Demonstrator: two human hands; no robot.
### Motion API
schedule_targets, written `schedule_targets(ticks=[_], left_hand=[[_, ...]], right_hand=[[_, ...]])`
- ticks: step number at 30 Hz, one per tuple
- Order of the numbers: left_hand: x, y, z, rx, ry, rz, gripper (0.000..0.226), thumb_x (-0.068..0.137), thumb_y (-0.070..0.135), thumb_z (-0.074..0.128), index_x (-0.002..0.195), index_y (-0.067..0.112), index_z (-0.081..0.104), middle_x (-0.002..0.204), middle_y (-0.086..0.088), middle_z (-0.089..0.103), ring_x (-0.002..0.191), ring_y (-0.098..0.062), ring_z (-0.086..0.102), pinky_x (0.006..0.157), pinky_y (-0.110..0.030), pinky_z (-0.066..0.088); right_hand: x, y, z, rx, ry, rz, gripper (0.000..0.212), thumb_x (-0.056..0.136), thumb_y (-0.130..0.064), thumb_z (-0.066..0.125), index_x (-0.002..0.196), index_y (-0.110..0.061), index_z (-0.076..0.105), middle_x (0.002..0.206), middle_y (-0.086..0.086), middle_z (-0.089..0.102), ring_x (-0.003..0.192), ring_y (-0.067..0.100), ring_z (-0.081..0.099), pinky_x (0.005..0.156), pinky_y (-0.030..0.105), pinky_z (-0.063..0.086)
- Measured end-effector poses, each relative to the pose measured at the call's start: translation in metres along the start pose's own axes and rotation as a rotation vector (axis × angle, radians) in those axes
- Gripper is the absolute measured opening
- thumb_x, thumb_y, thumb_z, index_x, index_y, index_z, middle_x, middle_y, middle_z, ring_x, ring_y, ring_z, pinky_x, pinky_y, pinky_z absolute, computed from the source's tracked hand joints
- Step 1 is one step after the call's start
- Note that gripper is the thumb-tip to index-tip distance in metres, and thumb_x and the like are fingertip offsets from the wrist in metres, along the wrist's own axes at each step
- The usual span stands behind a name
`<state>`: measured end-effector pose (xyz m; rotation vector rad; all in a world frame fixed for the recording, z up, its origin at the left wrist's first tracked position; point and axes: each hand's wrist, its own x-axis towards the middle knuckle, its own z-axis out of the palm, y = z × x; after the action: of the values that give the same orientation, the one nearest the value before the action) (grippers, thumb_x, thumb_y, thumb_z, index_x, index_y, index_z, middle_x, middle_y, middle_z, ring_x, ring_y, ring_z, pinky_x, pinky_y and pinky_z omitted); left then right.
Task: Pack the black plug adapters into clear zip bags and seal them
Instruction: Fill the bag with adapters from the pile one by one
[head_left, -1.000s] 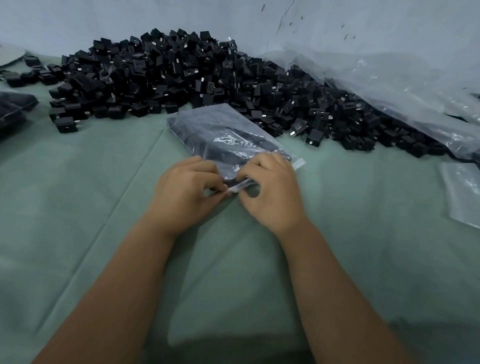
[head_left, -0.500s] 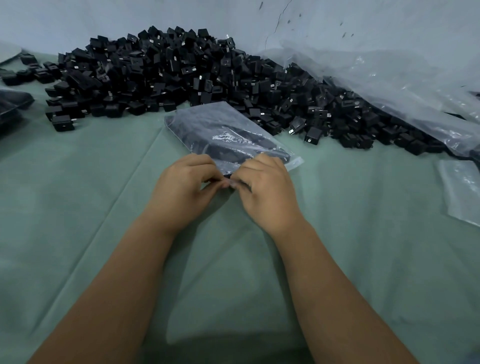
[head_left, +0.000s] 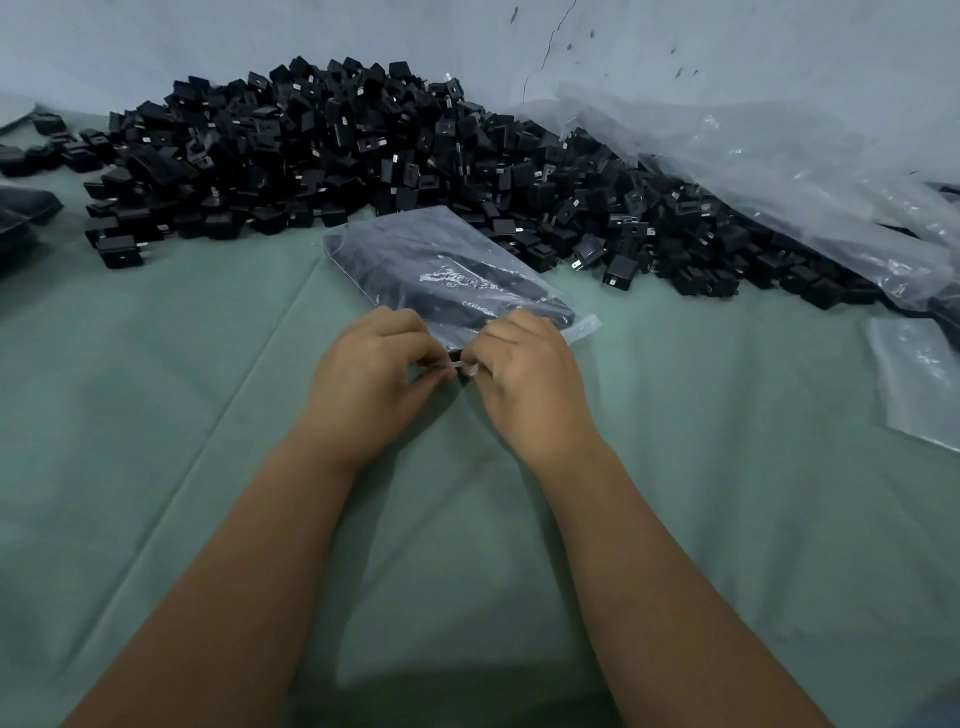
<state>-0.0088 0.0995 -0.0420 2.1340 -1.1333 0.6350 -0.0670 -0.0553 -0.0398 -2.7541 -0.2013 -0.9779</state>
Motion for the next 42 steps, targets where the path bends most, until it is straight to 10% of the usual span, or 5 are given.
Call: schedule_targets(ticks=[42], left_hand=[[-0.002,-0.002,-0.003,0.279,0.008,-0.180,0.021,0.068,0.011,0.084,0.065,0.011,0.063,0.074,-0.002,0.058,0.074,-0.030,0.057,0.069,-0.036,0.036]], right_hand=[[0.007,0.007,0.008,0.099,-0.105,0.211,0.003,0.080,-0.008,0.067,0.083,-0.008,0.065,0.090,0.006,0.063,0.096,0.027,0.050,0.085,0.033,0.038]])
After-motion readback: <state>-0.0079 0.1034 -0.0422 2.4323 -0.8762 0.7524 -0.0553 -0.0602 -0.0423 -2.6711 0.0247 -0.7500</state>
